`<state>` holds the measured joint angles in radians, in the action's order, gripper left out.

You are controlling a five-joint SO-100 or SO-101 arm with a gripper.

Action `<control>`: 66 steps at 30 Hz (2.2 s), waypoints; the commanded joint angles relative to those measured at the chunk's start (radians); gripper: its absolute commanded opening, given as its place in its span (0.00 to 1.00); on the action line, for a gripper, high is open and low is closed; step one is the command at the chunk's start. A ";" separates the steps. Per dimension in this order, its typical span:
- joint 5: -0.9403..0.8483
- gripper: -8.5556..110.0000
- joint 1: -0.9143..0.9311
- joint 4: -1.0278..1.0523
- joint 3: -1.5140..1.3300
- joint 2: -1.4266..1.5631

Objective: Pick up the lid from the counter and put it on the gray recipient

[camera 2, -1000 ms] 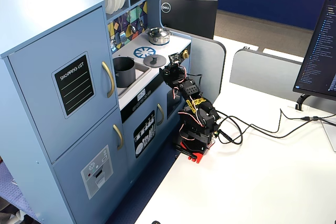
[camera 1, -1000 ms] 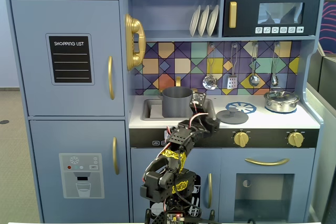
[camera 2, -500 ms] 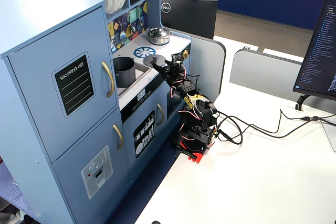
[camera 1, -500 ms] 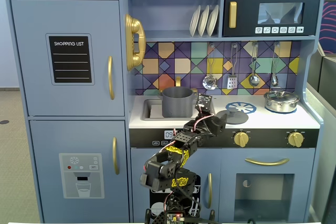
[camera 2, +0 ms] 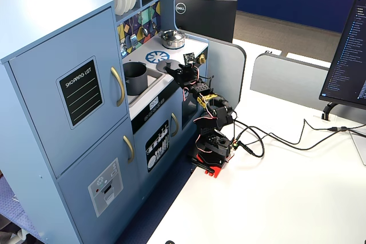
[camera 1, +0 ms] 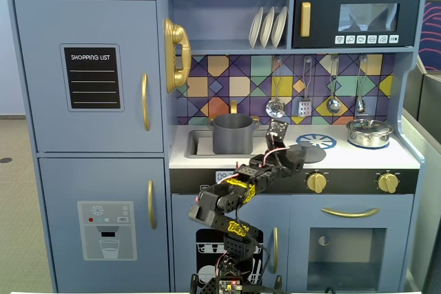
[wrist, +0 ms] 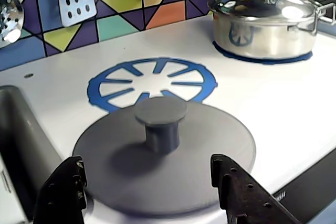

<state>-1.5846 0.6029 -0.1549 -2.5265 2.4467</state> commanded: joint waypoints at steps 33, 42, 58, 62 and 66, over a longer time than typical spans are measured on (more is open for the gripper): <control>-0.002 0.25 0.020 -0.091 0.321 -0.390; 0.002 0.25 0.018 -0.106 0.393 -0.477; -0.012 0.07 -0.009 -0.121 0.422 -0.534; -0.011 0.07 -0.014 -0.121 0.419 -0.526; -0.020 0.07 -0.017 -0.121 0.428 -0.520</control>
<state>-1.5892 0.6013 -0.2485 -2.1675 1.9083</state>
